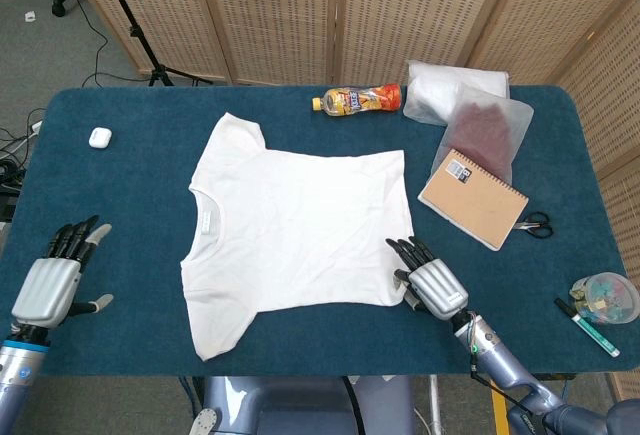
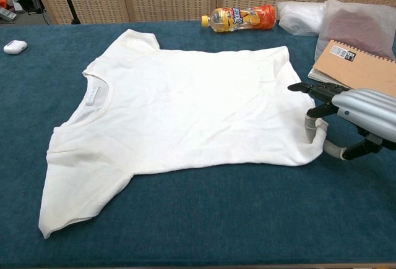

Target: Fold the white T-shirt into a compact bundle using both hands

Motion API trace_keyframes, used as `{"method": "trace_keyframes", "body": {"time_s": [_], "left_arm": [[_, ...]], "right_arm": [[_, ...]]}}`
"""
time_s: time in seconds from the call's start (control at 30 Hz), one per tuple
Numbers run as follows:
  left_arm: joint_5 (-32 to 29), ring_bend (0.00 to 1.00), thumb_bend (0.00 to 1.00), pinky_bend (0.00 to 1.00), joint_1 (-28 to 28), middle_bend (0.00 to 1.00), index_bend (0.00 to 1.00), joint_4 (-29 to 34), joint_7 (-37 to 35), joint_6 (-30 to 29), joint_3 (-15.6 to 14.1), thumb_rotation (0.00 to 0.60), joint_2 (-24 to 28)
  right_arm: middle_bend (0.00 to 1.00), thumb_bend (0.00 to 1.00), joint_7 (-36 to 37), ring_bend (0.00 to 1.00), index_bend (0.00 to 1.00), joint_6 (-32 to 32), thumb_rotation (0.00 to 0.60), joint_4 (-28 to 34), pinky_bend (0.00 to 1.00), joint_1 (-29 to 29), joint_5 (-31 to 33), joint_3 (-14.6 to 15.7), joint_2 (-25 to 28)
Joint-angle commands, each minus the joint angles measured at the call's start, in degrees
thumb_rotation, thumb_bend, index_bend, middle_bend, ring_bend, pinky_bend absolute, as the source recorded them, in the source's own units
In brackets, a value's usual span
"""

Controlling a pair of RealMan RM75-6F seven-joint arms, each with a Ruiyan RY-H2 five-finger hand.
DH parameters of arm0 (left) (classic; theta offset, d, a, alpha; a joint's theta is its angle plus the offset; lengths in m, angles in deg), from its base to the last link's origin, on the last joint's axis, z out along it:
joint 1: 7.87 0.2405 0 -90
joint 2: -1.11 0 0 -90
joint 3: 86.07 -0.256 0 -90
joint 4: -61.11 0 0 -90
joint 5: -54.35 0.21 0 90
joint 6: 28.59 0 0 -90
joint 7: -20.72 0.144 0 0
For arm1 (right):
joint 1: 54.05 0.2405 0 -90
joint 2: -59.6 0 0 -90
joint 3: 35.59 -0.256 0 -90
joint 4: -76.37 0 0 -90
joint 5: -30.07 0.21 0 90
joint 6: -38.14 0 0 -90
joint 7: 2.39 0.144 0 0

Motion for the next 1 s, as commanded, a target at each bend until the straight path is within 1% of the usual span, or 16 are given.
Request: {"method": "trace_keyframes", "body": {"time_s": [0.03,0.1,0.17,0.33,0.53,0.8,1.0], "left_arm": [[10.4,0.0,0.09,0.0,-2.1,0.0,0.32,-9.0,-4.6,-1.0,-4.4,0.6,-5.7],[13.5,0.0,0.1,0.0,-2.9,0.0,0.33,-12.9,-5.9,-1.2,-5.9,0.6,-8.2],[15.5,0.0,0.1,0.0,-3.5,0.0,0.34,-15.7,-6.9,-1.4,-6.8,0.6,-10.1],[18.0,0.0,0.15,0.0,-4.2,0.0,0.36,-20.1,-9.6,-1.2,-9.4,0.6,-13.8],[19.0,0.0,0.21,0.0,-4.8,0.0,0.38,-21.2,-11.2,-0.6,-11.2,0.6,-16.3],[19.8,0.0,0.24,0.0,-5.2,0.0,0.39,-21.4,-12.5,0.4,-13.8,0.6,-17.3],[19.0,0.0,0.25,0.0,-5.5,0.0,0.4,-21.7,-11.9,1.5,-14.2,0.6,-18.3]], "right_arm": [[0.02,0.52,-0.1,0.0,0.59,0.1,0.6,0.1,0.0,0.1,0.2,0.0,0.1],[0.02,0.52,-0.2,0.0,0.59,0.2,0.6,0.3,0.0,0.1,0.4,0.0,0.2],[0.02,0.52,-0.3,0.0,0.59,0.2,0.6,0.5,0.0,0.1,0.6,-0.1,0.3],[0.02,0.52,-0.6,0.0,0.59,0.4,0.6,0.6,0.0,0.2,1.1,-0.1,0.5],[0.02,0.52,-0.8,0.0,0.59,0.6,0.6,0.7,0.0,0.3,1.4,-0.1,0.6],[0.02,0.52,-0.8,0.0,0.59,0.6,0.6,0.8,0.0,0.4,1.8,-0.2,0.7],[0.02,0.52,-1.0,0.0,0.59,0.5,0.6,0.9,0.0,0.4,1.9,-0.2,0.9]]}}
